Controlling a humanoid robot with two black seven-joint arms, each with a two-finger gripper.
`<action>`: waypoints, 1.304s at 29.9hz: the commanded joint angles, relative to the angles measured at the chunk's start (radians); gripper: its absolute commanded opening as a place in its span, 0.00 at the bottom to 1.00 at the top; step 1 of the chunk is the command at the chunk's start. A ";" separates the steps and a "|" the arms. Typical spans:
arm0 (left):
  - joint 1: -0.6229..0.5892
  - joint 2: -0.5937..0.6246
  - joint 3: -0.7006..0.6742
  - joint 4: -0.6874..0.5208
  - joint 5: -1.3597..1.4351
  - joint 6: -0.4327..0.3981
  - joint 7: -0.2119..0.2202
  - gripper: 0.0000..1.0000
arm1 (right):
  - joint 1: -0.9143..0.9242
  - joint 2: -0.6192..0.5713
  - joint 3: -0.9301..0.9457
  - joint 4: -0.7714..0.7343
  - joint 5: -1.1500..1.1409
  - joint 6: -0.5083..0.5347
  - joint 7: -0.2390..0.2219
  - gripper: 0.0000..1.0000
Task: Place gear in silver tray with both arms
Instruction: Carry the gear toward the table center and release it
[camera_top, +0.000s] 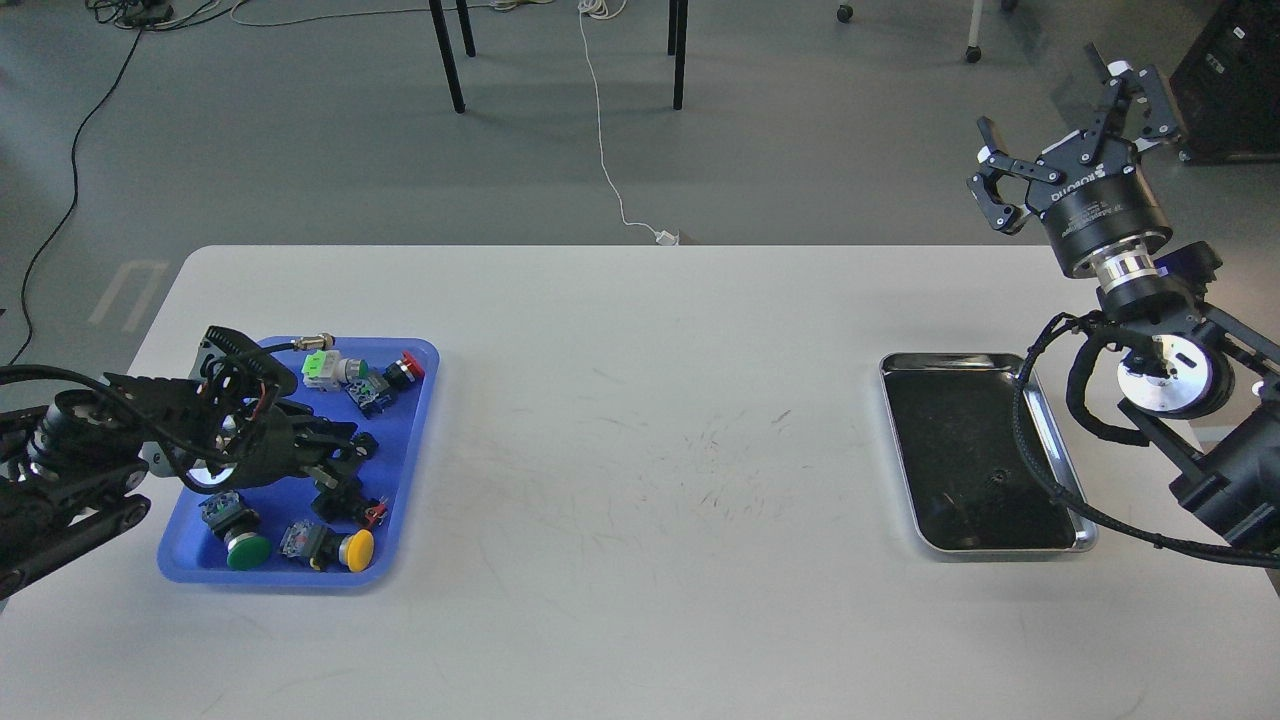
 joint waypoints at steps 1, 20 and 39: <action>0.001 0.000 0.000 0.002 0.000 -0.002 0.001 0.26 | 0.000 0.000 0.000 0.000 0.000 0.000 0.000 0.98; -0.217 0.081 -0.015 -0.316 -0.053 -0.064 -0.003 0.17 | 0.035 -0.120 0.014 0.109 0.000 -0.014 0.000 0.98; -0.266 -0.560 0.028 -0.046 -0.069 -0.100 0.075 0.16 | 0.505 0.038 -0.115 -0.265 -0.008 -0.152 -0.200 0.98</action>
